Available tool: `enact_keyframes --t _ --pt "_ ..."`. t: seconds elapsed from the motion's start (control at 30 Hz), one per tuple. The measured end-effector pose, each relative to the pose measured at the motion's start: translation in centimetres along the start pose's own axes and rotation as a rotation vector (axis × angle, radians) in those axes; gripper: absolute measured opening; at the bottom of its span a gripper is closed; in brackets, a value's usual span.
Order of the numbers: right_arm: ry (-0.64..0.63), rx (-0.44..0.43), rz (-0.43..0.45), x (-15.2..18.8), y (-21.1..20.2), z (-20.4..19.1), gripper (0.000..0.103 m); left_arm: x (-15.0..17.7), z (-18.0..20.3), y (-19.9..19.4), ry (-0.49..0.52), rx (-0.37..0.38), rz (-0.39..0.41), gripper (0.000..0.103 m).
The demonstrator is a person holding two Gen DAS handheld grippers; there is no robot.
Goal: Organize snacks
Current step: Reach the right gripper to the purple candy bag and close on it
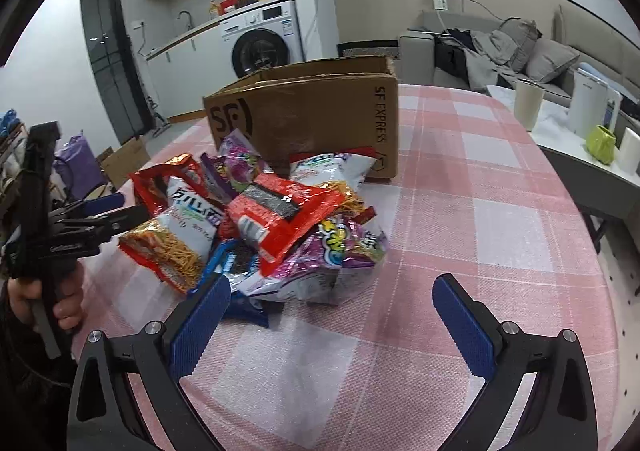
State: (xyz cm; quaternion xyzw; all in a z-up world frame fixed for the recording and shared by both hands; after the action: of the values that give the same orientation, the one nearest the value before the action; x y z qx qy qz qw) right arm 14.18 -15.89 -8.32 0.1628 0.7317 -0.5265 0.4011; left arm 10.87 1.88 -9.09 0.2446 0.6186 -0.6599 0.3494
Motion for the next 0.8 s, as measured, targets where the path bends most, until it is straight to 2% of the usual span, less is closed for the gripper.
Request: enact_keyframes --t 0.1,0.27,0.37,0.47,0.67,0.73,0.8 --pt "-0.023 0.041 -0.02 0.2 0.5 0.1 0.103 0.0 -0.2 0.8 -0.021 0.005 -0.019 0.102" --pt "0.008 0.04 -0.055 0.3 1.5 0.6 0.103 0.1 -0.3 1.7 -0.028 0.001 -0.044 0.102" --pt "-0.011 -0.004 -0.068 0.3 1.6 -0.2 0.103 0.1 -0.5 2.1 -0.036 0.009 -0.053 0.102" --pt "-0.031 0.059 -0.092 0.3 2.6 0.0 0.103 0.1 -0.4 2.1 -0.035 0.008 -0.055 0.102" --pt "0.028 0.081 -0.088 -0.4 3.8 1.4 0.102 -0.1 -0.5 2.4 -0.034 0.01 -0.052 0.102" --pt "0.047 0.055 -0.087 -0.4 3.9 1.5 0.099 -0.1 -0.5 2.4 -0.034 0.011 -0.051 0.102" --pt "0.062 0.02 -0.083 -0.5 4.0 1.2 0.091 -0.1 -0.5 2.5 -0.035 0.01 -0.051 0.102"
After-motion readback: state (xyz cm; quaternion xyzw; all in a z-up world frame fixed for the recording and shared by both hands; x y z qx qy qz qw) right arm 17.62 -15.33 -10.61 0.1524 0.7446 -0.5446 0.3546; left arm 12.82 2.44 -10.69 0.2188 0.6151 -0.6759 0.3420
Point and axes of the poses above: each gripper's, at about its wrist camera, not at the fingertips, and y roughly the way its jaws point, z to its right, x to its underside, the point moved 8 cm from there along y, roughly the way its jaws point, and after that the axes turned 4 degrees about z, right-handed, at the moved point
